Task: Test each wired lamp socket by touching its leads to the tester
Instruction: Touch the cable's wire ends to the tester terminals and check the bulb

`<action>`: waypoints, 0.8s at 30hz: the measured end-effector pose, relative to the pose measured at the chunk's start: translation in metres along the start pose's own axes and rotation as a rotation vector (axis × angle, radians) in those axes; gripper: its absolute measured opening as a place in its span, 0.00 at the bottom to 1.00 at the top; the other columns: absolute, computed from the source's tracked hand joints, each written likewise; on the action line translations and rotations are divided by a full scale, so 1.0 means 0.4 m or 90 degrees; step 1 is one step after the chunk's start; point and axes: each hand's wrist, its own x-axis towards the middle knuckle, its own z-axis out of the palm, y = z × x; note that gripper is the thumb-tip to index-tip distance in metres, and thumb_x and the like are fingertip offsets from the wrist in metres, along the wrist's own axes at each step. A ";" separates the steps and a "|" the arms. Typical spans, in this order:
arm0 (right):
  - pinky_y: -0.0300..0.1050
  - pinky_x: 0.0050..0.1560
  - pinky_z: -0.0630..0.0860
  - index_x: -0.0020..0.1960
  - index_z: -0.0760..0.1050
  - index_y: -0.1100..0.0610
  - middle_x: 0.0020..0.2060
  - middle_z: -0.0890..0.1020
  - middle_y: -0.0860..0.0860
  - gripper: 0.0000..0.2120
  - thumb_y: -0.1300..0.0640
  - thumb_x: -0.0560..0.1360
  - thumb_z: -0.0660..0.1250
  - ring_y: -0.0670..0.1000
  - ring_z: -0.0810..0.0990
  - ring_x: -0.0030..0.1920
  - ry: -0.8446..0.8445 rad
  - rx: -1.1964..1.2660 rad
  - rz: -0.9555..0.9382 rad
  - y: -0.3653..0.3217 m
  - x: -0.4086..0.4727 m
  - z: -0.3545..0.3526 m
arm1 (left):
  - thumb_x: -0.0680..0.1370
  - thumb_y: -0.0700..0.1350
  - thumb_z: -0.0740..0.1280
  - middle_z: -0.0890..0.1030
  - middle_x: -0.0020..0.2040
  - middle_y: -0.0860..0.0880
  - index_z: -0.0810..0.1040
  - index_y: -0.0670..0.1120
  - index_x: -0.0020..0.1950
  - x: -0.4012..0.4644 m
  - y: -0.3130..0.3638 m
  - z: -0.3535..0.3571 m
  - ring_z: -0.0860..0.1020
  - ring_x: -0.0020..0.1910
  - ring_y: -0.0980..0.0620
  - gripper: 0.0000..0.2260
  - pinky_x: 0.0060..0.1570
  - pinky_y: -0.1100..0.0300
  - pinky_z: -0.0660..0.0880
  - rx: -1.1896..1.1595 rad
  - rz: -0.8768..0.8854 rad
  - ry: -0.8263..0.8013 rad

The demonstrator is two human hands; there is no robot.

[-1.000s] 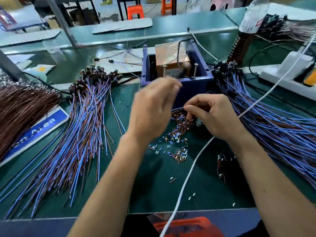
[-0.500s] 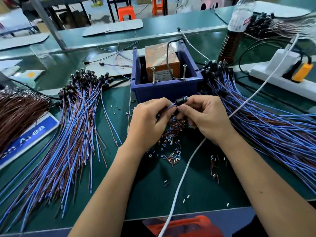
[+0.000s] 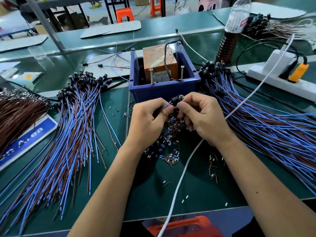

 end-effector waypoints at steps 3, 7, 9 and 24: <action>0.41 0.23 0.70 0.44 0.79 0.49 0.33 0.81 0.51 0.08 0.56 0.82 0.68 0.48 0.74 0.26 0.099 0.025 0.001 0.000 0.010 -0.035 | 0.81 0.41 0.69 0.74 0.29 0.51 0.79 0.50 0.38 -0.001 -0.018 -0.022 0.69 0.30 0.57 0.12 0.30 0.57 0.65 -0.062 -0.051 0.067; 0.39 0.24 0.71 0.49 0.83 0.52 0.35 0.84 0.51 0.02 0.57 0.78 0.75 0.46 0.76 0.25 0.035 -0.043 -0.014 0.003 0.004 0.001 | 0.83 0.42 0.68 0.79 0.32 0.49 0.83 0.42 0.44 0.003 -0.005 -0.016 0.75 0.33 0.52 0.10 0.39 0.56 0.73 -0.170 -0.093 0.139; 0.33 0.28 0.71 0.54 0.85 0.57 0.35 0.84 0.48 0.06 0.59 0.77 0.76 0.42 0.77 0.27 0.048 -0.019 -0.027 -0.001 0.002 0.033 | 0.83 0.42 0.67 0.81 0.33 0.48 0.84 0.41 0.45 0.003 0.003 0.002 0.78 0.35 0.51 0.10 0.42 0.54 0.76 -0.202 -0.103 0.138; 0.36 0.25 0.69 0.55 0.84 0.58 0.37 0.82 0.51 0.08 0.67 0.78 0.73 0.46 0.72 0.25 0.060 0.110 -0.023 -0.016 -0.009 0.087 | 0.84 0.41 0.66 0.80 0.32 0.52 0.81 0.42 0.47 0.002 0.030 0.047 0.78 0.32 0.57 0.08 0.40 0.61 0.75 -0.193 -0.124 0.343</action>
